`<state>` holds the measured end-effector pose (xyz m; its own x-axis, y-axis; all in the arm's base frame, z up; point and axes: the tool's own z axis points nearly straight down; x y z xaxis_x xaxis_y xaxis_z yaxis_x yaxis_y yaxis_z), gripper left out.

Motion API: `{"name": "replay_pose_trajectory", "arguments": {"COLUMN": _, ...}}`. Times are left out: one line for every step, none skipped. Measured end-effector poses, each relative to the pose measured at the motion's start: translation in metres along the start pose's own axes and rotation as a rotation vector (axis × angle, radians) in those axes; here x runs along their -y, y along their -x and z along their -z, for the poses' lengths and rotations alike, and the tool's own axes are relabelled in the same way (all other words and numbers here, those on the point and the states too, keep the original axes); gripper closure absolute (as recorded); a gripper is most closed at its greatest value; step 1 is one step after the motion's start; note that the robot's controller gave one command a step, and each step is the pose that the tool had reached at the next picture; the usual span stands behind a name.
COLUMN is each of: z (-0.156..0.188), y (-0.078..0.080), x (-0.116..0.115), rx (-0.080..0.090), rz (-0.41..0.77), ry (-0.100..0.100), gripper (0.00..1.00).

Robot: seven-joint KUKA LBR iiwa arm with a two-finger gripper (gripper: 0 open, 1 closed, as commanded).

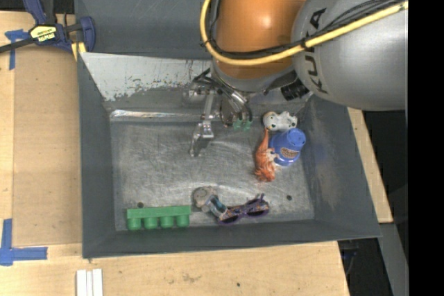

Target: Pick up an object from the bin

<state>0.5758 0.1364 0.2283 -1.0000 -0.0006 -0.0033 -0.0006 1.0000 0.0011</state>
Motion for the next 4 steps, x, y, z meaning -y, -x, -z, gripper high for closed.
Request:
{"name": "replay_pose_trajectory", "arguments": {"z": -0.027, "y": -0.013, "x": 0.007, "rx": 0.009, "rz": 0.044, "ry": 0.002, "gripper": 0.0}}
{"name": "replay_pose_trajectory", "arguments": {"z": -0.061, "y": -0.08, "x": 0.041, "rx": 0.0, "rz": 0.308, "ry": 0.0, "gripper": 0.0}}
{"name": "replay_pose_trajectory", "arguments": {"z": -0.082, "y": -0.087, "x": 0.038, "rx": -0.004, "rz": 0.475, "ry": -0.001, "gripper": 0.0}}
{"name": "replay_pose_trajectory", "arguments": {"z": -0.117, "y": -0.069, "x": 0.04, "rx": 0.007, "rz": 0.404, "ry": 0.0, "gripper": 0.0}}
